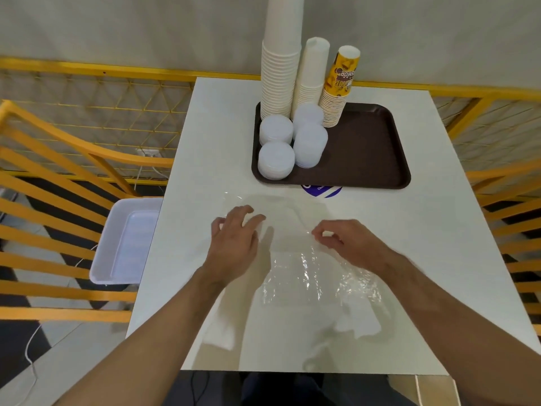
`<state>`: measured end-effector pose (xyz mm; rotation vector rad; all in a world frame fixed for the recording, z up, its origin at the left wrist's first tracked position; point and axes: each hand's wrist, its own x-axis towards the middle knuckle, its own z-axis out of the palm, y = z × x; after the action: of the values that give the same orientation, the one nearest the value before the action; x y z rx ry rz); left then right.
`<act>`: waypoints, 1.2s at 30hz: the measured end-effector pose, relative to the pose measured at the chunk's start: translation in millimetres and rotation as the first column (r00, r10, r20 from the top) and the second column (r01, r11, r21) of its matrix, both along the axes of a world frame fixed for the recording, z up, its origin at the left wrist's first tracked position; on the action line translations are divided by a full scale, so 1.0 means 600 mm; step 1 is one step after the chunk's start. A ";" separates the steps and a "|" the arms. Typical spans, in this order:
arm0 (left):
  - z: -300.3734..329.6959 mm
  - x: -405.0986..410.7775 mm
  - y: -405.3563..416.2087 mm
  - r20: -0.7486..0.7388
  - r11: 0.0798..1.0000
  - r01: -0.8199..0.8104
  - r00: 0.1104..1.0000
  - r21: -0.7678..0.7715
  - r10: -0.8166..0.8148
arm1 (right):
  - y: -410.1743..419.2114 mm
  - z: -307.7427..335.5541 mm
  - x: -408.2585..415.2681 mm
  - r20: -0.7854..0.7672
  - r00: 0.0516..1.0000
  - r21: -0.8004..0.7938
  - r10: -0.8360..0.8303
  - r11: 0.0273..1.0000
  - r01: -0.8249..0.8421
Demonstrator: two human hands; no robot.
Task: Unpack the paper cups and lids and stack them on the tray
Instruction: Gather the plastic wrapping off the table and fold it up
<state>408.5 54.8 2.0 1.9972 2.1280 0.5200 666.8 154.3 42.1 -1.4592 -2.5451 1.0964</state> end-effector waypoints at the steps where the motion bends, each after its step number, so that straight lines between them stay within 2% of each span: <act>1: 0.000 0.016 -0.007 -0.017 1.000 0.029 0.999 -0.010 -0.029 | -0.009 -0.001 0.022 0.012 1.000 -0.004 0.006 1.000 -0.006; 5: -0.012 0.079 -0.034 -0.091 0.991 0.090 0.991 -0.100 -0.099 | -0.042 -0.011 0.098 -0.025 0.999 -0.022 0.042 0.999 -0.043; 13: -0.011 0.147 -0.056 -0.100 0.982 0.055 0.992 -0.179 -0.074 | -0.074 -0.034 0.191 -0.082 0.993 -0.008 0.084 0.996 -0.085; 19: -0.032 0.171 -0.070 -0.181 0.933 0.087 0.971 -0.348 -0.157 | -0.086 -0.046 0.211 -0.041 0.998 -0.032 0.050 0.998 -0.051; 26: -0.033 0.173 -0.064 -0.188 0.948 0.121 0.965 -0.295 -0.181 | -0.103 -0.035 0.213 0.051 0.998 -0.074 0.044 0.996 -0.040; 28: -0.033 0.173 -0.059 -0.199 0.945 0.139 0.959 -0.297 -0.203 | -0.108 -0.029 0.210 0.075 0.997 -0.038 0.015 0.999 -0.013; 32: -0.030 0.170 -0.050 -0.198 0.939 0.146 0.956 -0.311 -0.215 | -0.108 -0.031 0.190 0.125 0.991 0.140 -0.057 0.989 0.039; 36: -0.031 0.167 -0.049 -0.150 0.933 0.138 0.969 -0.332 -0.196 | -0.104 -0.052 0.152 0.145 0.989 0.180 -0.037 0.984 0.010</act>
<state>508.7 25.4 -16.5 2.0725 1.9559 -0.0378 758.0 92.0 10.9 -1.5740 -2.6336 0.7597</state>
